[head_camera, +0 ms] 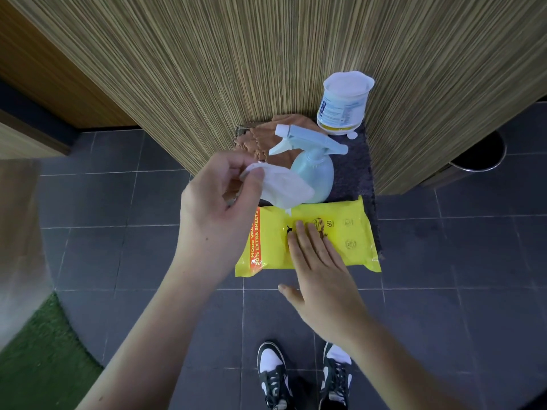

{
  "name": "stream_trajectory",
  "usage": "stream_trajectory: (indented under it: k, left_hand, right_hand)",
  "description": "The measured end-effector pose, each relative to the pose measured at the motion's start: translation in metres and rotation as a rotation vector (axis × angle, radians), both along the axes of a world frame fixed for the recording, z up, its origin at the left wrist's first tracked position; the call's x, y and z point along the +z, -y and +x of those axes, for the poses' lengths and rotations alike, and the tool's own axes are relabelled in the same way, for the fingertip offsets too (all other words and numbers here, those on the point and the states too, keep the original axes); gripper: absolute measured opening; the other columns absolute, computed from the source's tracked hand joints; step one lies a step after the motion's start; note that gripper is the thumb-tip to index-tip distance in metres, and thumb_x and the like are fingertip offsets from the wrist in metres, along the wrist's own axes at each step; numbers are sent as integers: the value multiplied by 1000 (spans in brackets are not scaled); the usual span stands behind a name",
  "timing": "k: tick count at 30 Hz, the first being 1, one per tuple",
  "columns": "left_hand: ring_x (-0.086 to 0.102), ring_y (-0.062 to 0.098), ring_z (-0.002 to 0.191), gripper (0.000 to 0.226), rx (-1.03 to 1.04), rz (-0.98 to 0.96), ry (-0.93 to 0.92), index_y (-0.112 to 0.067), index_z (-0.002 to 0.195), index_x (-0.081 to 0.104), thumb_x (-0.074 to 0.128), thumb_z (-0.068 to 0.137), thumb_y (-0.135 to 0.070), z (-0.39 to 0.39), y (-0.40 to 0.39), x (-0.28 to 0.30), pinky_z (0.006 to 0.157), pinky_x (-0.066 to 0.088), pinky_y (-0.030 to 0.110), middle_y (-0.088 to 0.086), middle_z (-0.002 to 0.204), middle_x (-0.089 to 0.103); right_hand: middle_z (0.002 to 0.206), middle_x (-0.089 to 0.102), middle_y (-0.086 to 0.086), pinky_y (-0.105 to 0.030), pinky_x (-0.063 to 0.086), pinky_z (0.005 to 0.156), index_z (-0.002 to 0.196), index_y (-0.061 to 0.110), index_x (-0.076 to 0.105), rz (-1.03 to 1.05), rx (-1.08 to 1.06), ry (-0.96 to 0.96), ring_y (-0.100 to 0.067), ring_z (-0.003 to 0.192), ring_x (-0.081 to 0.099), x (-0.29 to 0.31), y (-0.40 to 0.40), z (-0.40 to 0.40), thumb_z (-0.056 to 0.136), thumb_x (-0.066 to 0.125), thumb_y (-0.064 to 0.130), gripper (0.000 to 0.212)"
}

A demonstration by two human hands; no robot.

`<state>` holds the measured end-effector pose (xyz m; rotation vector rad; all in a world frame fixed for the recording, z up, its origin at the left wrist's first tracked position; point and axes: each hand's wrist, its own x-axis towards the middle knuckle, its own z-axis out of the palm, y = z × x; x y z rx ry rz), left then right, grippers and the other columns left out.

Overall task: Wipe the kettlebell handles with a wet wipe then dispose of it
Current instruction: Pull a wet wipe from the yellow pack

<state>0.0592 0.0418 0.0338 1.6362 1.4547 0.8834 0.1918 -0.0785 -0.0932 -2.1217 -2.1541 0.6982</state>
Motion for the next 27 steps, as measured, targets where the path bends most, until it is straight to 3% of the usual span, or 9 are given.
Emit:
stream_trajectory:
  k: [3,7,9,14,17,19,24,27]
  left_hand:
    - [76,7,89,18,-4,-18,10,-34,95,65,68,104,-19,1,3,1,80,59,24,-7,96,79]
    - [76,19,90,13,-33,-47,48,-28,96,68,67,104,-18,6,10,8,84,61,38,-1,95,80]
    - [75,24,90,11,-59,-50,79,-25,96,69,67,104,-18,11,15,15,84,61,45,1,94,80]
    - [65,33,74,9,-176,-26,134,-17,95,68,66,104,-15,40,32,46,65,52,40,18,90,73]
    - [72,17,87,7,-260,-32,179,-22,95,69,67,101,-24,68,51,87,78,56,36,10,95,77]
    - [74,21,101,9,-348,-44,206,-21,95,71,66,99,-26,92,70,124,89,58,42,5,102,79]
    - [63,1,69,16,-535,-17,232,-22,87,71,68,100,-14,150,135,221,65,47,9,-2,82,73]
    - [66,-4,72,24,-672,12,284,-26,85,71,68,100,-8,189,184,272,68,49,5,-11,81,75]
  right_hand:
    - [174,4,-16,-49,15,129,164,5,17,-5,20,44,-33,161,5,-2,1,-1,97,53,56,93]
    - [174,-9,-8,-44,3,132,166,13,9,-2,-69,-70,-27,161,-11,19,-2,11,105,42,53,80]
    - [175,-3,-5,-42,5,132,166,15,15,62,-174,-123,-24,162,-8,37,7,24,105,36,55,76]
    - [174,0,10,-24,-2,127,165,24,18,146,-443,-251,-6,160,-9,100,47,69,104,31,64,74]
    - [172,0,19,-24,0,126,164,29,19,201,-644,-307,2,157,-12,164,89,100,96,33,63,77]
    - [171,-1,24,-31,7,130,164,33,18,250,-773,-294,7,155,-14,216,127,122,97,37,62,75]
    - [169,3,31,-35,13,129,162,39,21,423,-1021,-189,12,153,-13,337,241,166,97,39,63,72]
    - [168,6,31,-33,14,129,161,39,23,519,-1153,-92,12,154,-11,400,320,182,98,43,60,69]
